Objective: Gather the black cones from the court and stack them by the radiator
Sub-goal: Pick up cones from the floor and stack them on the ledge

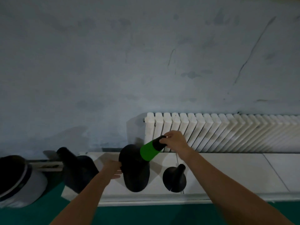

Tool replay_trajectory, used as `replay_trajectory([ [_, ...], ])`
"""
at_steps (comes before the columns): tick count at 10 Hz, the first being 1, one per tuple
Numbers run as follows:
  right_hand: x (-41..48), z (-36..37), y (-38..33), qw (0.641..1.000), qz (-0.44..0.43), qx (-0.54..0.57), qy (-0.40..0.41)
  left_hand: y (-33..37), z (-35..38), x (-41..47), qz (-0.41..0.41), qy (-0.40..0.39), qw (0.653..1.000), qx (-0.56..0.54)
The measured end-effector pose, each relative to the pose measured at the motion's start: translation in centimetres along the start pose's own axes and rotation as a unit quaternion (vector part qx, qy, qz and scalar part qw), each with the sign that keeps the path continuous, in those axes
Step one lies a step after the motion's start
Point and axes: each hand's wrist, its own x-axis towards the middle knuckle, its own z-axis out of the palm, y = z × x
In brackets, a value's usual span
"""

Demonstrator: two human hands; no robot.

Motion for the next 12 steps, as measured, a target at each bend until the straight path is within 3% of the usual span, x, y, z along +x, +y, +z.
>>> replay_trajectory([
  [2,3.0,5.2,-0.2,0.997,-0.009,-0.073,-0.029,-0.8,0.5,5.8,-0.079,-0.03,0.996,-0.016],
  [4,5.7,9.1,1.0,0.986,-0.032,-0.153,-0.051,-3.3,1.7,10.3,-0.143,-0.07,0.982,-0.1],
  [6,5.8,11.3,3.2,0.974,-0.028,-0.192,-0.121,-5.1,1.7,11.0,-0.171,-0.072,0.979,-0.089],
  [7,5.2,11.1,4.0,0.976,0.013,-0.165,-0.138,-4.8,0.9,10.9,-0.15,-0.051,0.983,-0.092],
  [9,4.6,8.7,5.2,0.984,0.135,-0.046,-0.109,-1.3,-0.4,10.2,-0.082,-0.096,0.99,-0.064],
  [10,3.4,6.3,5.4,0.984,0.151,0.004,-0.09,1.8,0.9,8.7,-0.063,-0.107,0.992,-0.027],
  [11,1.8,3.6,6.0,0.979,0.171,0.078,-0.081,4.5,3.4,6.6,-0.031,-0.085,0.996,0.027],
  [12,-1.2,-0.4,6.8,0.969,0.187,0.153,-0.057,6.0,6.6,3.9,0.0,-0.009,0.996,0.089],
])
